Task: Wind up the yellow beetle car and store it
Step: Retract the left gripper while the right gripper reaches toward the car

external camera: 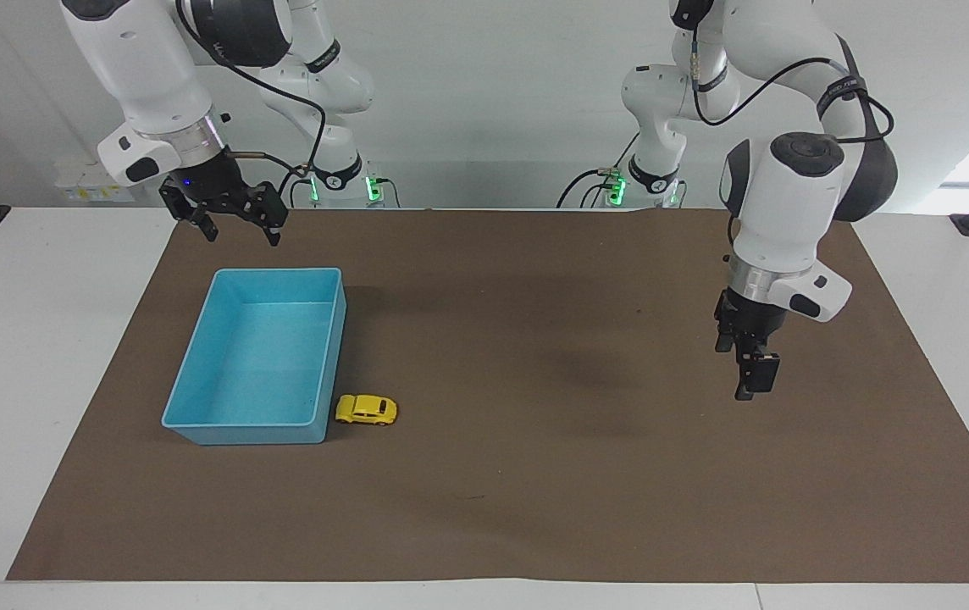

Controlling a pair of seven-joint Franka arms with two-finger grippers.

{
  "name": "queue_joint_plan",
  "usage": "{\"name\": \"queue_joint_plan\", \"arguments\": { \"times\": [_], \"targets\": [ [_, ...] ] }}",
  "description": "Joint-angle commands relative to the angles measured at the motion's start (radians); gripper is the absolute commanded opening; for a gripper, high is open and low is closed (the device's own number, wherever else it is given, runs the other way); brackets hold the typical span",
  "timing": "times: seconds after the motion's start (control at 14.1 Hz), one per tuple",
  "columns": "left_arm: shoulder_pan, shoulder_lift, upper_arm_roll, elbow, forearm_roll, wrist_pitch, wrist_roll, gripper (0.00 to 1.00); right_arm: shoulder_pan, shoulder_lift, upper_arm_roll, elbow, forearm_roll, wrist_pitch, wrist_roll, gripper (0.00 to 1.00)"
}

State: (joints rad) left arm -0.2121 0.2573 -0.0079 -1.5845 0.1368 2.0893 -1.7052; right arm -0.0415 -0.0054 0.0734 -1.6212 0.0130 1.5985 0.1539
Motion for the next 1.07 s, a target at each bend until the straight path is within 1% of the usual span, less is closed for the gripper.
{"name": "queue_joint_plan", "arguments": {
  "times": [0.0, 0.07, 0.21, 0.43, 0.5, 0.71, 0.85, 1.0],
  "targets": [
    [0.013, -0.039, -0.01, -0.006, 0.01, -0.035, 0.05, 1.0, -0.008, -0.018, 0.035, -0.019, 0.008, 0.032, 0.047, 1.0],
    [0.014, -0.044, -0.009, -0.006, 0.01, -0.037, 0.067, 1.0, -0.006, -0.019, 0.039, -0.017, 0.008, 0.034, 0.071, 1.0],
    [0.014, -0.056, -0.007, -0.006, 0.01, -0.04, 0.105, 1.0, 0.028, -0.021, 0.045, -0.019, 0.01, 0.034, 0.151, 1.0],
    [0.028, -0.076, -0.007, -0.006, 0.007, -0.081, 0.225, 1.0, 0.055, -0.018, 0.046, -0.022, 0.012, 0.035, 0.272, 1.0],
    [0.036, -0.087, -0.007, -0.006, 0.007, -0.093, 0.258, 1.0, 0.057, -0.013, 0.046, -0.023, 0.013, 0.035, 0.306, 1.0],
    [0.042, -0.101, -0.007, -0.006, 0.007, -0.113, 0.408, 1.0, 0.081, 0.008, 0.048, -0.025, 0.015, 0.04, 0.511, 1.0],
    [0.042, -0.102, -0.007, -0.006, 0.007, -0.117, 0.508, 1.0, 0.095, 0.019, 0.048, -0.034, 0.013, 0.063, 0.57, 1.0],
    [0.042, -0.102, -0.007, -0.006, 0.007, -0.117, 0.568, 1.0, 0.098, 0.041, 0.048, -0.034, 0.013, 0.07, 0.63, 1.0]
  ]
}}
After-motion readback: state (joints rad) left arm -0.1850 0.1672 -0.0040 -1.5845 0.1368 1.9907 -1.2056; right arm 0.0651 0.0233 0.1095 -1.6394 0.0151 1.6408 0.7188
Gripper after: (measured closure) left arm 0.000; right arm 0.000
